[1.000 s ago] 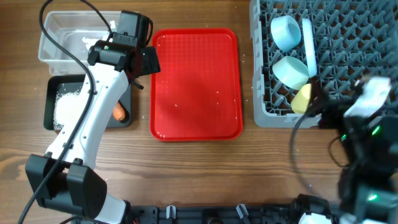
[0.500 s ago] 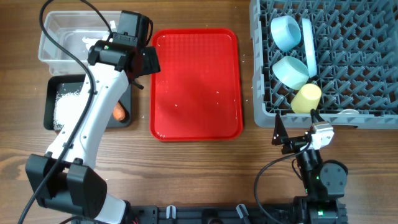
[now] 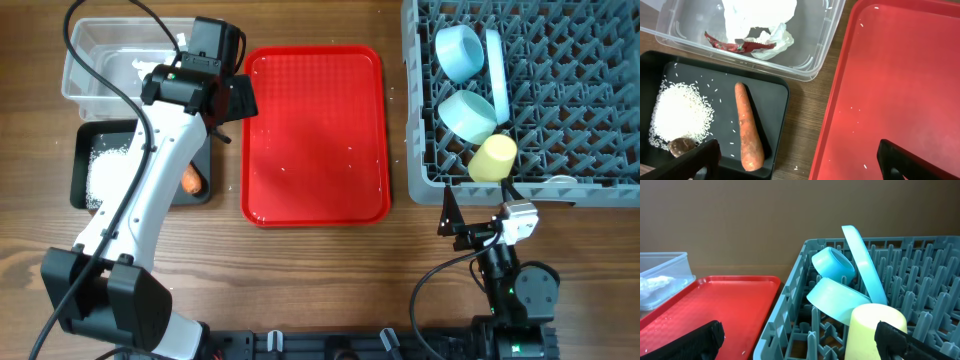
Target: Sort waste into correct bins and load items into the dishwasher rack
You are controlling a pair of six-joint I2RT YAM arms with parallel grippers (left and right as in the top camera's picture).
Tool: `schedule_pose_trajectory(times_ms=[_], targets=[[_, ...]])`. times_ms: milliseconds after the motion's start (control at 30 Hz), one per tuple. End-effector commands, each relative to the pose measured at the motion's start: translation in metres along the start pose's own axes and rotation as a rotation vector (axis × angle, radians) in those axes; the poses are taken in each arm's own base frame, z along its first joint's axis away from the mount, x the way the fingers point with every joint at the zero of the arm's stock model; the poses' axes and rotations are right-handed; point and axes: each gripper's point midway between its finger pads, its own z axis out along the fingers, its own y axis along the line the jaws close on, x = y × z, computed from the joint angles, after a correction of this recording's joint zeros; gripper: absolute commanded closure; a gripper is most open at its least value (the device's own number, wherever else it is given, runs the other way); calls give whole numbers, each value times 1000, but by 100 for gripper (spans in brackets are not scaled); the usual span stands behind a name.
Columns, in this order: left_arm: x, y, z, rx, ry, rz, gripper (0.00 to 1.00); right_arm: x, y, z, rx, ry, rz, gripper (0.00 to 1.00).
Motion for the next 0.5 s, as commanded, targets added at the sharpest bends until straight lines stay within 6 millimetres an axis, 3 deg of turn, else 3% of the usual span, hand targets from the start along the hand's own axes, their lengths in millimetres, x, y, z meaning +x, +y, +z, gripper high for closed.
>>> schedule_pose_trajectory(times_ms=[0,300,467], targets=[[-5,2,0,-11,-9,-14,0,1,-1,1,8,6,13,0],[4,8,1,-30,28,1,0,1,-1,1,8,5,12,0],[1,14,-24,-12,-10,-15,0,1,-1,1,8,6,13,0]])
